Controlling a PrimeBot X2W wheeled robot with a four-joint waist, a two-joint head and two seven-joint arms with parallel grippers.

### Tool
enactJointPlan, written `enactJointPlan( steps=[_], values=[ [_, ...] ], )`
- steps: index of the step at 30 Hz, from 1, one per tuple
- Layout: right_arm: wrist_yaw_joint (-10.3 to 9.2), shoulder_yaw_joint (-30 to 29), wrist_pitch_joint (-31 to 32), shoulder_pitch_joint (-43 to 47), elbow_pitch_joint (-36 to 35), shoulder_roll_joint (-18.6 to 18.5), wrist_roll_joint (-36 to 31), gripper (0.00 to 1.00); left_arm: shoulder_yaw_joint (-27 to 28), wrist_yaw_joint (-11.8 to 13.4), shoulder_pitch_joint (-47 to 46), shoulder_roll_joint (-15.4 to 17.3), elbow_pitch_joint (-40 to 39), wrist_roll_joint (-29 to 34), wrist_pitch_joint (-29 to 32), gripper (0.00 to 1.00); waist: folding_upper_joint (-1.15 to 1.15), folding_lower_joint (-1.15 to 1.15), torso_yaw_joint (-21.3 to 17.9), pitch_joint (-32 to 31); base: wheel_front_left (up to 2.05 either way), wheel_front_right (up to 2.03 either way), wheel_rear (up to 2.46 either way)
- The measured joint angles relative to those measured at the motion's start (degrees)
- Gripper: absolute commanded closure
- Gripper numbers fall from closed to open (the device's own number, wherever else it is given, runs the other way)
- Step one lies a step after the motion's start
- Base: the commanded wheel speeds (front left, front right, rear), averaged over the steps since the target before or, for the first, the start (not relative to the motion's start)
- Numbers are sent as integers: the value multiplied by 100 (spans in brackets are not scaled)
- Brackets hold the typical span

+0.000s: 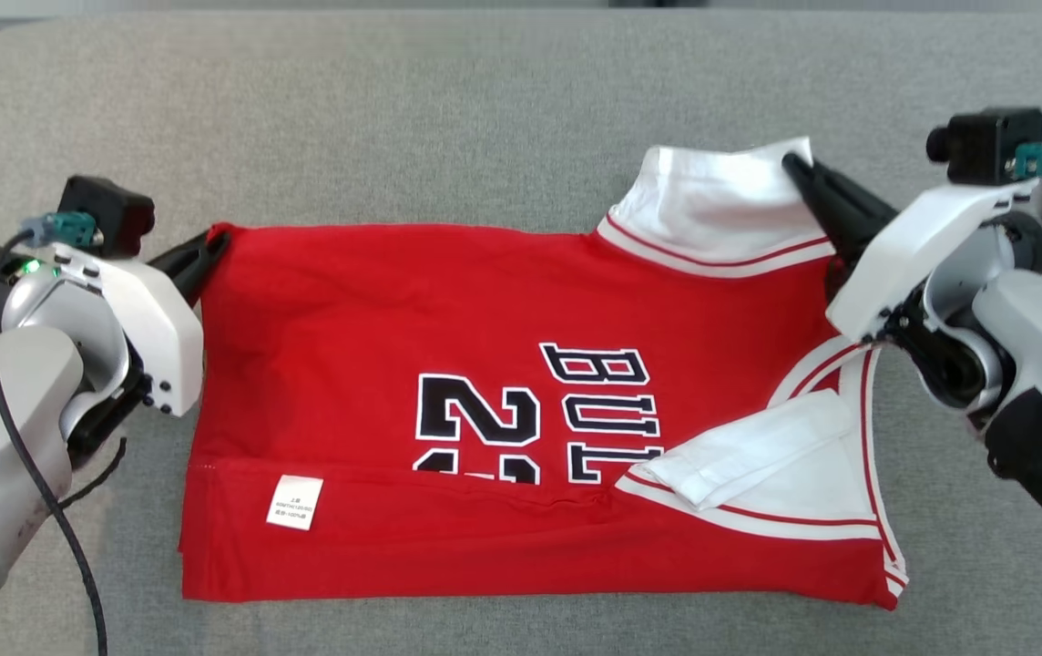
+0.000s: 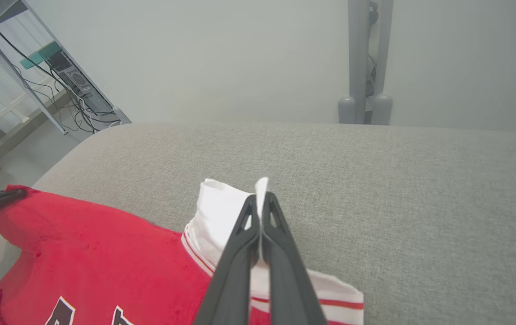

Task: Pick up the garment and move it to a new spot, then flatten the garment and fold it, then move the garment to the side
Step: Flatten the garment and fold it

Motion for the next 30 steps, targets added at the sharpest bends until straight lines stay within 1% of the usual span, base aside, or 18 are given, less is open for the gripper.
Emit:
enactJointPlan(
  steps=[11,20,26,27,30],
  values=[
    [0,280,-83,777,-649,-397,202,100,-49,0,673,243,-321,331,-152,100,0,0,-67,-649,0,0,0],
    [0,211,70,1367,-1081,-768,443,100,-63,1,1124,431,-563,824,22,100,0,0,8,-915,0,0,0],
    [0,127,291,1794,-1491,-1022,568,100,-64,70,1374,485,-797,1138,67,100,0,0,61,-1050,0,0,0],
    [0,104,385,1933,-1642,-1124,568,100,-65,113,1459,501,-886,1230,80,100,0,0,74,-1081,0,0,0],
    [0,54,554,2130,-1851,-1261,565,100,-65,232,1577,510,-1018,1438,124,100,0,0,89,-1122,0,0,0]
  ],
)
